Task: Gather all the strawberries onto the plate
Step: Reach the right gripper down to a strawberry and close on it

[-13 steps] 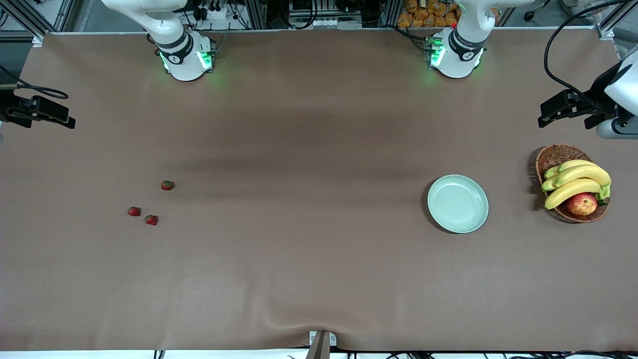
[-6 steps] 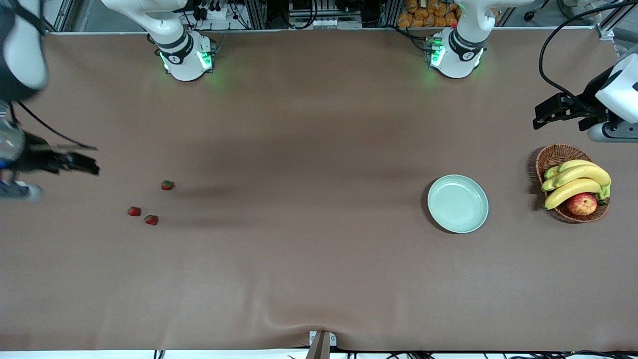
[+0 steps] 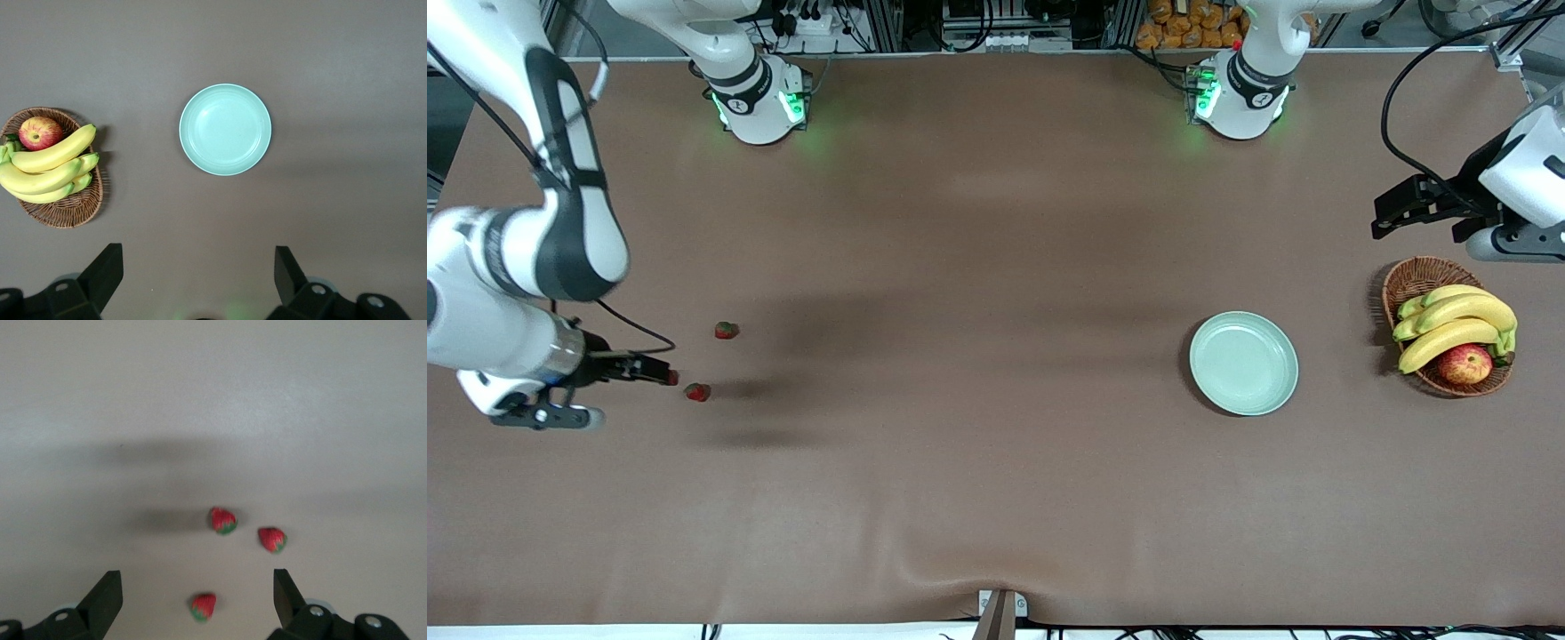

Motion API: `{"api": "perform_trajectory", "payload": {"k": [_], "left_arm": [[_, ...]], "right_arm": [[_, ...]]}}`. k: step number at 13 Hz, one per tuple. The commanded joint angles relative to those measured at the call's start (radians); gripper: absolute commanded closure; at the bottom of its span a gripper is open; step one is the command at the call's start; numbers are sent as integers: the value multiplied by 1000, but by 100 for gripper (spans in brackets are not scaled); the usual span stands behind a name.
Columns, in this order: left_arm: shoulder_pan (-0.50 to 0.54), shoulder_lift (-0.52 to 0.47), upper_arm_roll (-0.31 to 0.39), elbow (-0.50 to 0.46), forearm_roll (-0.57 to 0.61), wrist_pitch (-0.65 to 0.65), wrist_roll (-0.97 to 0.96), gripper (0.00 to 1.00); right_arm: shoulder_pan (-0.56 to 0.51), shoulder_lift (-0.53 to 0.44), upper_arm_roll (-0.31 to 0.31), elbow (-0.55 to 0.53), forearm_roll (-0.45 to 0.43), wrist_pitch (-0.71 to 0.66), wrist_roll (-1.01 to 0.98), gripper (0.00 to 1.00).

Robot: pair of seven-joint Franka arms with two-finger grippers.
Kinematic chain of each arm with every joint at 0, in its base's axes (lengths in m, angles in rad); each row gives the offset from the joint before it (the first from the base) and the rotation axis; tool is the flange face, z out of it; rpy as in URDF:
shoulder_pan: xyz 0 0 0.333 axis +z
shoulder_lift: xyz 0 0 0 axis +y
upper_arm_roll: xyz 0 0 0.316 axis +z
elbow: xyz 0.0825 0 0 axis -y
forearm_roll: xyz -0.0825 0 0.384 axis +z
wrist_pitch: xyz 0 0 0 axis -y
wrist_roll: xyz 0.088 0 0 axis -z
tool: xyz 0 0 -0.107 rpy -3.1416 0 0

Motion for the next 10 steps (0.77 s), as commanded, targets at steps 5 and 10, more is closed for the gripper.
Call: {"api": "perform_trajectory", "payload": {"k": [5, 10], "left_arm": [[-1, 5, -3, -23, -7, 60, -6, 0], [-15, 22, -3, -31, -7, 83, -6, 0]], "right_arm": [[-14, 165, -4, 4, -8, 73, -3, 5], [-22, 231, -2, 6, -8, 93, -4, 8]]}}
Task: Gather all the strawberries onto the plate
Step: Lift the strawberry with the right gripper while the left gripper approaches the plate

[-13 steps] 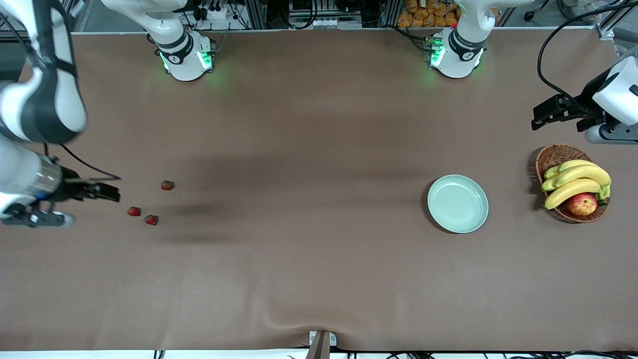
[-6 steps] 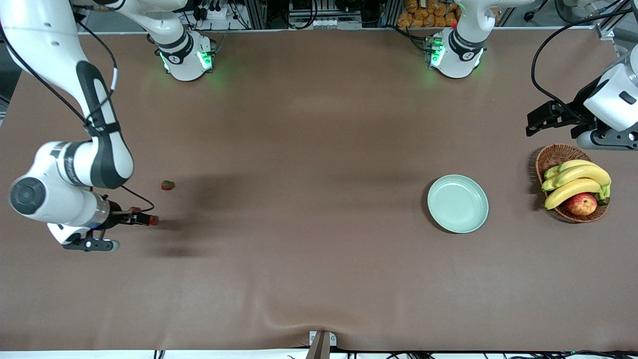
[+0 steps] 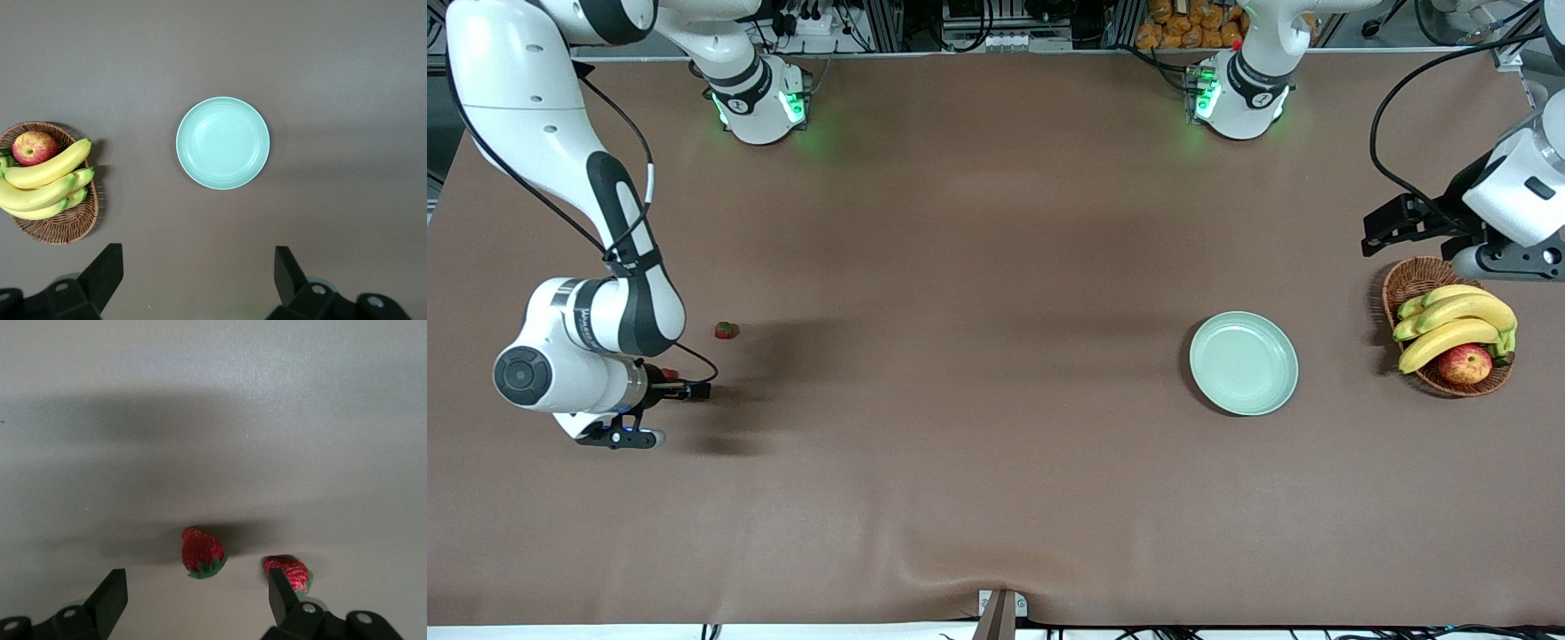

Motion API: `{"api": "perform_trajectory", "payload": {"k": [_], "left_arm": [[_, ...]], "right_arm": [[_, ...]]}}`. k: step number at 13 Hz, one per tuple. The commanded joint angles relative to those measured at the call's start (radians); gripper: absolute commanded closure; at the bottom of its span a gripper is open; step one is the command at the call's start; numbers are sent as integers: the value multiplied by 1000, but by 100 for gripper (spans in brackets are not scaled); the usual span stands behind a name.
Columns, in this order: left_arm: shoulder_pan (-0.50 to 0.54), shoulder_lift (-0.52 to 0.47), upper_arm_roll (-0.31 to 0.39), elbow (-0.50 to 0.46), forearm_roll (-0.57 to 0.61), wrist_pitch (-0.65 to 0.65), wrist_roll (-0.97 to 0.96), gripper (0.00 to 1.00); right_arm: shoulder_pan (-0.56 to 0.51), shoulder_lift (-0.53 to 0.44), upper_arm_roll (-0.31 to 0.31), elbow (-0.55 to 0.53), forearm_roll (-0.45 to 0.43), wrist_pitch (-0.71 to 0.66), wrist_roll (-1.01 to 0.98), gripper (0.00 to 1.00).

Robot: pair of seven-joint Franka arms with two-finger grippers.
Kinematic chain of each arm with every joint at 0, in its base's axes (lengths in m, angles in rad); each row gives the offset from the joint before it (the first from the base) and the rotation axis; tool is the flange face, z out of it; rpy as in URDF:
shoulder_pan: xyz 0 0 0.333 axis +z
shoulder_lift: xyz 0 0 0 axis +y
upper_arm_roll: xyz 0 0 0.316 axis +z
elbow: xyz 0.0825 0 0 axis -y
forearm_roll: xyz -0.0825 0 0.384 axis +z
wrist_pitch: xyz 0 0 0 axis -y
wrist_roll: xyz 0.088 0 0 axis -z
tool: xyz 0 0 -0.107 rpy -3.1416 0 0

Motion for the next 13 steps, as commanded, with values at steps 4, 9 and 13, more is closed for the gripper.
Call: {"api": "perform_trajectory", "payload": {"k": [4, 9, 13], "left_arm": [[-12, 8, -2, -12, -7, 19, -5, 0], [-9, 1, -11, -44, -7, 21, -5, 0], [-10, 1, -20, -47, -7, 22, -5, 0]], "right_arm": [[-9, 40, 9, 7, -8, 50, -5, 14], [-7, 48, 9, 7, -7, 38, -11, 33], [-2, 51, 9, 5, -8, 36, -16, 80]]}}
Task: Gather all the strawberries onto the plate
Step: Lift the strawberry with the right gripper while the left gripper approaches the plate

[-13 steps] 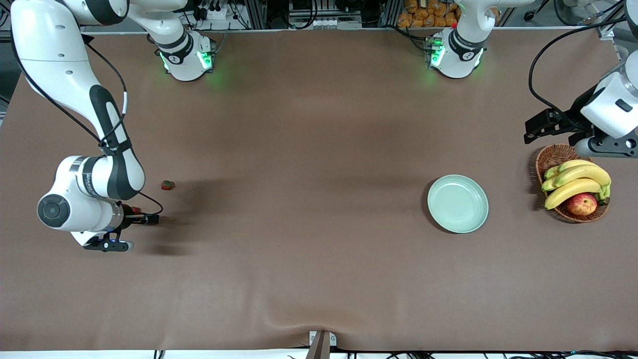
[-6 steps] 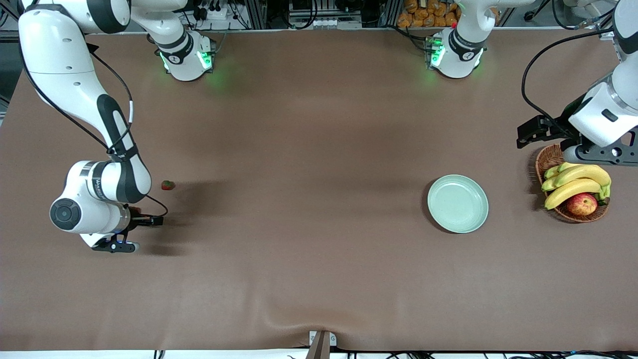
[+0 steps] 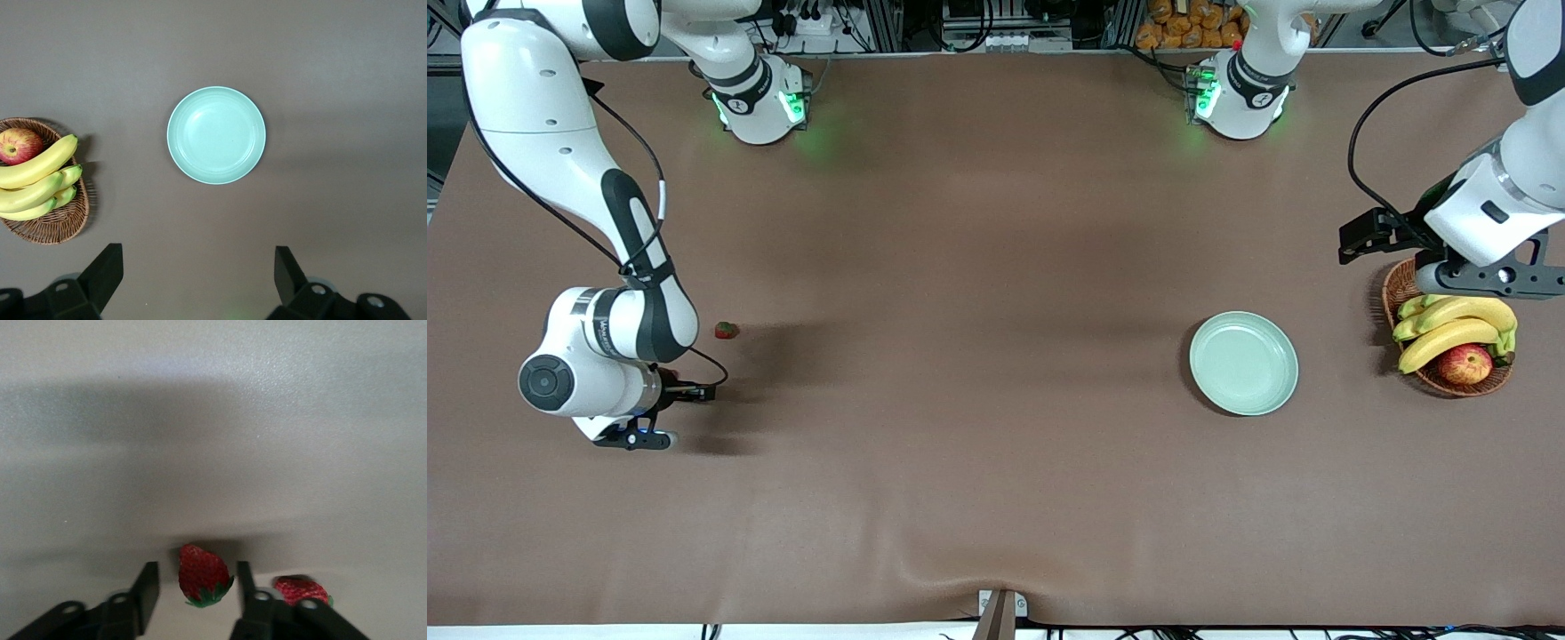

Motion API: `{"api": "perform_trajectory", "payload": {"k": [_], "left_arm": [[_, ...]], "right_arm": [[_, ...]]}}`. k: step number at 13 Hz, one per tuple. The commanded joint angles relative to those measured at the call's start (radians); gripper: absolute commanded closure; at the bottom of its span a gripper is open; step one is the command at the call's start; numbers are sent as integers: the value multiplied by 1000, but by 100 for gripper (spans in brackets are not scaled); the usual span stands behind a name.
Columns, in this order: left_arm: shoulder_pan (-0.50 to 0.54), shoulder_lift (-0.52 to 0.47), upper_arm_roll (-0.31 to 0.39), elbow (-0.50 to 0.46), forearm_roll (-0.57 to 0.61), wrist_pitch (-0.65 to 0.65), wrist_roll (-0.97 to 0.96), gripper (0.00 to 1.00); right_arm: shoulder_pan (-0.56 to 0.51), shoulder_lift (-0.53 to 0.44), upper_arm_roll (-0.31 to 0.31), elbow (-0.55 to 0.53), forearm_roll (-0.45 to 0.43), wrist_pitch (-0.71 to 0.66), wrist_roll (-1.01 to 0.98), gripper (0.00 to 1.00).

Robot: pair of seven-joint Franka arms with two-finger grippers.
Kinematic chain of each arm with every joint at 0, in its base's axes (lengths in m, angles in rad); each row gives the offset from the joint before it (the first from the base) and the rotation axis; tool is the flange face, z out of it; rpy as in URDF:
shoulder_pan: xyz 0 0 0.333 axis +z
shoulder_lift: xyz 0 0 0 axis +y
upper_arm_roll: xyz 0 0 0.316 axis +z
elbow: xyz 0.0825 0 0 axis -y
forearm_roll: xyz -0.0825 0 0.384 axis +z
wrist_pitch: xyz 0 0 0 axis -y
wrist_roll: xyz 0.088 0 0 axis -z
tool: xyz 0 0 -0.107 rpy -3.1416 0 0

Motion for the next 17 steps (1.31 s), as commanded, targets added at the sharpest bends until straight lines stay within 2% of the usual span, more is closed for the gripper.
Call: {"api": "perform_trajectory", "payload": {"k": [1, 3, 5, 7, 8, 9, 12, 15, 17], "left_arm": [[-1, -15, -23, -14, -7, 13, -5, 0], [-3, -13, -37, -14, -7, 32, -7, 0], [-4, -9, -46, -14, -5, 32, -7, 0], [-6, -3, -50, -14, -5, 43, -7, 0], [-7, -1, -50, -14, -5, 50, -7, 0], [-7, 3, -55, -15, -5, 61, -8, 0], [-7, 34, -72, -18, -7, 75, -59, 0], [-7, 89, -119, -29, -5, 105, -184, 0], [-13, 118, -135, -120, 3, 195, -238, 0]], "right_arm": [[-4, 7, 6, 7, -8, 0, -13, 88], [-2, 7, 6, 11, -7, 2, -13, 100], [21, -2, 6, 39, -5, 0, -7, 100], [89, -7, 6, 114, -4, -1, 3, 100], [126, -7, 6, 129, 10, -1, 41, 100], [177, -7, 6, 132, 62, 0, 109, 100], [355, 7, 6, 143, 342, 32, 315, 100], [479, 28, 6, 142, 695, 137, 374, 100], [548, 57, 4, 145, 848, 193, 372, 100]]}}
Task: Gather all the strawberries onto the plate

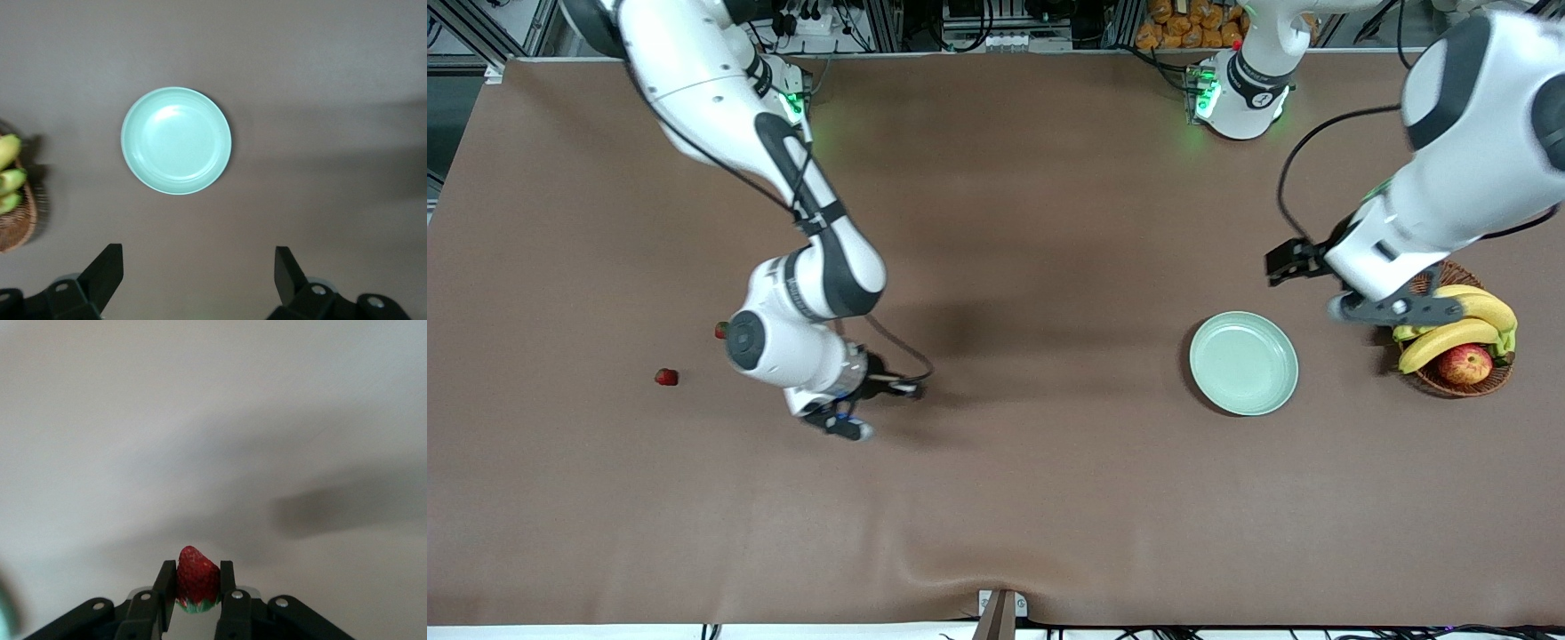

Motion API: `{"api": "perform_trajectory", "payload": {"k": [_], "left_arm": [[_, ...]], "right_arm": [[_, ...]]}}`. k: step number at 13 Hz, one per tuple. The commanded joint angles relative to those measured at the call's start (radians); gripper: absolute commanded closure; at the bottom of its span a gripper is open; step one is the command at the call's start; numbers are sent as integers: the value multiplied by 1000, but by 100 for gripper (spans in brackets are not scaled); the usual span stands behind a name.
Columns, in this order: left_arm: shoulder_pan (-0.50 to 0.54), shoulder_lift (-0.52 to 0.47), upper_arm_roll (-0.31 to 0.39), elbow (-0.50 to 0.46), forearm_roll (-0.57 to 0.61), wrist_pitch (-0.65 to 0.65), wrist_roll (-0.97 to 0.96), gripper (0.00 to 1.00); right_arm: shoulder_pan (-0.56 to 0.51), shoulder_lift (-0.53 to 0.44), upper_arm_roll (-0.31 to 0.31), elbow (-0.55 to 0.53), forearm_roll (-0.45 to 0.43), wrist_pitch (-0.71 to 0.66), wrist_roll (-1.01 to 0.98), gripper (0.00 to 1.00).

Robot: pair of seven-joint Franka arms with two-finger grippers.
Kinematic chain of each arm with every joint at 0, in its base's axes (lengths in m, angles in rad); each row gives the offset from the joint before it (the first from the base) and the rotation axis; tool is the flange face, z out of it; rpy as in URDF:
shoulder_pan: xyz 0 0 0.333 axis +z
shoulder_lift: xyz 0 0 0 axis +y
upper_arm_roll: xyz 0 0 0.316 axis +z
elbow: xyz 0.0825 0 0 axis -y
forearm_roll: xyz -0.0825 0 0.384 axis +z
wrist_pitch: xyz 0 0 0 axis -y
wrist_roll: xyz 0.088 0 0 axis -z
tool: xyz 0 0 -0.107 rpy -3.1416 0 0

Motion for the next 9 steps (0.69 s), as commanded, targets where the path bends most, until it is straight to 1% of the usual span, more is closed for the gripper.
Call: {"api": "perform_trajectory", "payload": {"k": [1, 2, 3, 4, 5, 7, 9], "left_arm": [[-3, 23, -12, -149, 3, 163, -62, 0], [-2, 21, -12, -215, 3, 236, -72, 0], [-2, 24, -12, -247, 3, 283, -84, 0], [-9, 39, -14, -263, 3, 314, -122, 0], [-40, 62, -18, -264, 3, 327, -192, 0], [-116, 111, -18, -263, 17, 373, -356, 0], [-168, 159, -18, -263, 24, 436, -466, 0]], "right_arm": [[76, 51, -11, 13, 148, 90, 11, 100], [118, 74, -13, 21, 162, 127, 13, 100], [147, 100, -14, 42, 185, 151, 13, 100], [173, 117, -16, 62, 229, 155, 13, 100], [199, 131, -19, 76, 264, 157, 14, 100], [232, 143, -21, 84, 278, 171, 16, 100], [256, 168, -21, 110, 310, 200, 16, 98]]}}
